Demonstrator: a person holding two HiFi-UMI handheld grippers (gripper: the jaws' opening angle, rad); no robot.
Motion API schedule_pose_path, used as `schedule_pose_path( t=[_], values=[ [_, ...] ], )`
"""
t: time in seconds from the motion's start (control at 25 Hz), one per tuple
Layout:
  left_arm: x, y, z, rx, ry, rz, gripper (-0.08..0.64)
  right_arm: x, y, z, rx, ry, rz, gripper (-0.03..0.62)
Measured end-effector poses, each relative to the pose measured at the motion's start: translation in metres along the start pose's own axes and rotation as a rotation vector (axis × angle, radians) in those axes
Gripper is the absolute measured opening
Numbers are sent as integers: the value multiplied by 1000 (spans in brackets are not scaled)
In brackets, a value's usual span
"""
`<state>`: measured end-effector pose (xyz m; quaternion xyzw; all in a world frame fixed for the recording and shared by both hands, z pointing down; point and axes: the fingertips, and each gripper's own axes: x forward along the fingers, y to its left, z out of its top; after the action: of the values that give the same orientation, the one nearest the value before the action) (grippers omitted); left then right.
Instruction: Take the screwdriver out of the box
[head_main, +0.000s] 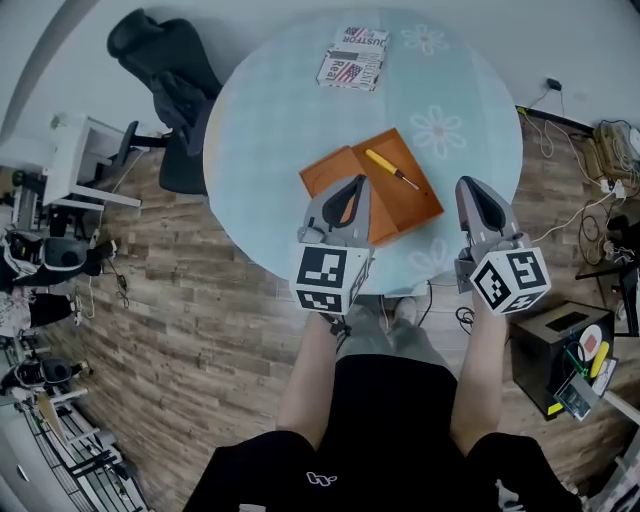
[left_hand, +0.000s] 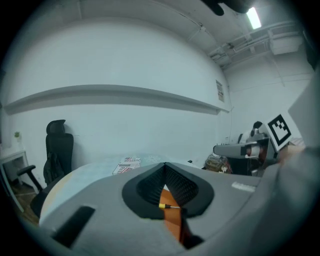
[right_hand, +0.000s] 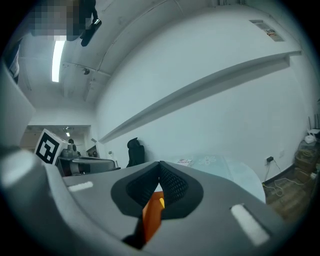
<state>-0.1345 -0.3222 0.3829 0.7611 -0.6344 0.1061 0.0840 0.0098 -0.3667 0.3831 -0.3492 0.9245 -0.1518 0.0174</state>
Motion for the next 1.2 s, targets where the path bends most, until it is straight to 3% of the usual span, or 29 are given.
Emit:
schedule_pose_path(
  t=[0.12, 0.32, 0.56, 0.76, 0.84, 1.2],
  values=[
    [11, 6, -8, 132, 50, -60, 3, 3, -6, -7, 10, 12, -19, 6],
    [47, 6, -37, 359, 165, -238, 4, 1, -20, -21, 37, 29, -71, 6],
    [103, 9, -82, 587, 303, -360, 19, -3, -41, -31, 57, 45, -153, 6],
    [137, 0, -124, 932, 432, -491, 102, -10, -59, -40, 84, 49, -231, 6],
    [147, -2, -141, 1031, 488, -559, 117, -11, -62, -41, 87, 49, -252, 6],
    [172, 2, -205, 1268, 756, -796, 126, -20, -78, -54, 121, 57, -339, 6]
  ],
)
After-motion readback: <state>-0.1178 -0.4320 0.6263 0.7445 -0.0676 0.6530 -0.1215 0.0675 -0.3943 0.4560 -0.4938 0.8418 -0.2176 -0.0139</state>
